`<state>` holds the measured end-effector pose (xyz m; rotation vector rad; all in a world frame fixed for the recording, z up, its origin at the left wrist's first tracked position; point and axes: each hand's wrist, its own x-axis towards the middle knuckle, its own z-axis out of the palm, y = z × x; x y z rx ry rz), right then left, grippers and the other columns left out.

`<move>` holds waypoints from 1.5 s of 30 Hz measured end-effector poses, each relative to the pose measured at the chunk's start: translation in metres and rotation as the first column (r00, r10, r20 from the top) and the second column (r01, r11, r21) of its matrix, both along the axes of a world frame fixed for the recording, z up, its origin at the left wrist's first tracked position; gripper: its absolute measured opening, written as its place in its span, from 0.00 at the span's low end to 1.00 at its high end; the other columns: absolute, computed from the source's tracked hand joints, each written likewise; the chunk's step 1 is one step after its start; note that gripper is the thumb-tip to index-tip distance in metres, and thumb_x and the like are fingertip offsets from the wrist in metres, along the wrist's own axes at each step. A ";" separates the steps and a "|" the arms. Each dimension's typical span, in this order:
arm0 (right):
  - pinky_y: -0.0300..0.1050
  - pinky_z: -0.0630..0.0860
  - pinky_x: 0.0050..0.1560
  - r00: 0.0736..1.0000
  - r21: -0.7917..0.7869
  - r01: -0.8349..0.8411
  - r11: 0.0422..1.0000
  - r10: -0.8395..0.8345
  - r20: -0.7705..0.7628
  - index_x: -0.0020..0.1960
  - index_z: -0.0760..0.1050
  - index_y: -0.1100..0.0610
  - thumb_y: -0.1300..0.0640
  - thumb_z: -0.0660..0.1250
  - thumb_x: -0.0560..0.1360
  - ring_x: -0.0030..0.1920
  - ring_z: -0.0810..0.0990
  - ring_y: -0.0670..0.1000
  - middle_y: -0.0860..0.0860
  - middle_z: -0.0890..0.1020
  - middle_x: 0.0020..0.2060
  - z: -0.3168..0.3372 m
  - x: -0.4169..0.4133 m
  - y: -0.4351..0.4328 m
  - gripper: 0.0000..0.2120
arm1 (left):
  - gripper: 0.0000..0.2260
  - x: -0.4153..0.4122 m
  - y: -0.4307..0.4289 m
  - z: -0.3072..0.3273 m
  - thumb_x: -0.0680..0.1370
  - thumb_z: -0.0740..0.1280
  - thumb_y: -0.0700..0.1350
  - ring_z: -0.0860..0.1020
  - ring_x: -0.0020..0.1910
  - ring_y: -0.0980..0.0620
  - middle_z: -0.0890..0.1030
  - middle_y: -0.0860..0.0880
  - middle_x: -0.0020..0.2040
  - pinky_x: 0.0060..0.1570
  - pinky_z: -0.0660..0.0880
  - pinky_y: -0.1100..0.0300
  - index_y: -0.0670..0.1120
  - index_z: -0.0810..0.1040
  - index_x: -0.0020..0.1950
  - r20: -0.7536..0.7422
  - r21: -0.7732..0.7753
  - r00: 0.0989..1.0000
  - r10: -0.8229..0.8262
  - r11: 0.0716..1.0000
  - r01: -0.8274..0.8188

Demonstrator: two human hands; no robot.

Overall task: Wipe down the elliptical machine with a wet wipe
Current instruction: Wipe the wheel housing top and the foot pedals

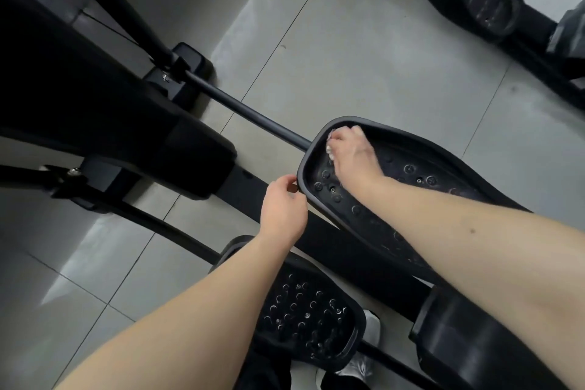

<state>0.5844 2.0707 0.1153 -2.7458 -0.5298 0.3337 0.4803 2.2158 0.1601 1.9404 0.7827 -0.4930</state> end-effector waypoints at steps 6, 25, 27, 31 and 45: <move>0.52 0.78 0.47 0.974 0.069 -0.226 0.972 0.227 -0.016 0.47 0.80 0.60 0.72 0.69 0.70 0.51 0.72 0.55 0.53 0.79 0.52 0.002 -0.011 -0.022 0.10 | 0.17 0.000 0.002 -0.004 0.80 0.61 0.43 0.77 0.59 0.53 0.78 0.53 0.62 0.58 0.75 0.58 0.50 0.78 0.67 -0.011 0.011 1.000 -0.014 1.000 0.015; 0.48 0.71 0.53 0.996 -0.088 0.054 0.995 -0.060 -0.068 0.62 0.74 0.63 0.68 0.60 0.78 0.59 0.72 0.58 0.58 0.72 0.61 0.020 -0.021 -0.035 0.14 | 0.18 0.004 -0.009 0.003 0.79 0.60 0.41 0.79 0.57 0.47 0.75 0.50 0.64 0.60 0.78 0.48 0.49 0.76 0.68 -0.050 0.025 0.999 0.020 1.000 -0.019; 0.50 0.76 0.53 0.973 -0.032 -0.173 0.984 0.165 -0.160 0.63 0.74 0.62 0.70 0.63 0.76 0.57 0.72 0.56 0.55 0.72 0.61 0.018 -0.041 -0.033 0.17 | 0.18 0.004 -0.009 0.003 0.79 0.61 0.41 0.79 0.57 0.47 0.76 0.50 0.64 0.60 0.78 0.48 0.48 0.76 0.68 -0.049 0.030 0.999 0.013 0.999 -0.011; 0.48 0.76 0.47 0.954 -0.082 -0.275 0.958 0.261 -0.145 0.73 0.69 0.58 0.71 0.65 0.73 0.55 0.73 0.56 0.52 0.74 0.60 0.022 -0.040 -0.047 0.29 | 0.18 0.004 -0.009 0.005 0.79 0.61 0.40 0.78 0.59 0.48 0.75 0.50 0.65 0.58 0.75 0.54 0.47 0.76 0.69 -0.048 0.046 0.999 -0.001 0.999 0.003; 0.46 0.68 0.45 0.977 -0.352 -0.205 0.913 0.172 -0.124 0.78 0.63 0.59 0.68 0.63 0.78 0.57 0.74 0.54 0.51 0.72 0.67 0.060 -0.054 -0.068 0.29 | 0.20 0.004 -0.019 0.017 0.79 0.61 0.40 0.78 0.58 0.47 0.66 0.50 0.72 0.53 0.67 0.58 0.46 0.73 0.71 -0.021 0.107 1.000 -0.021 0.994 0.024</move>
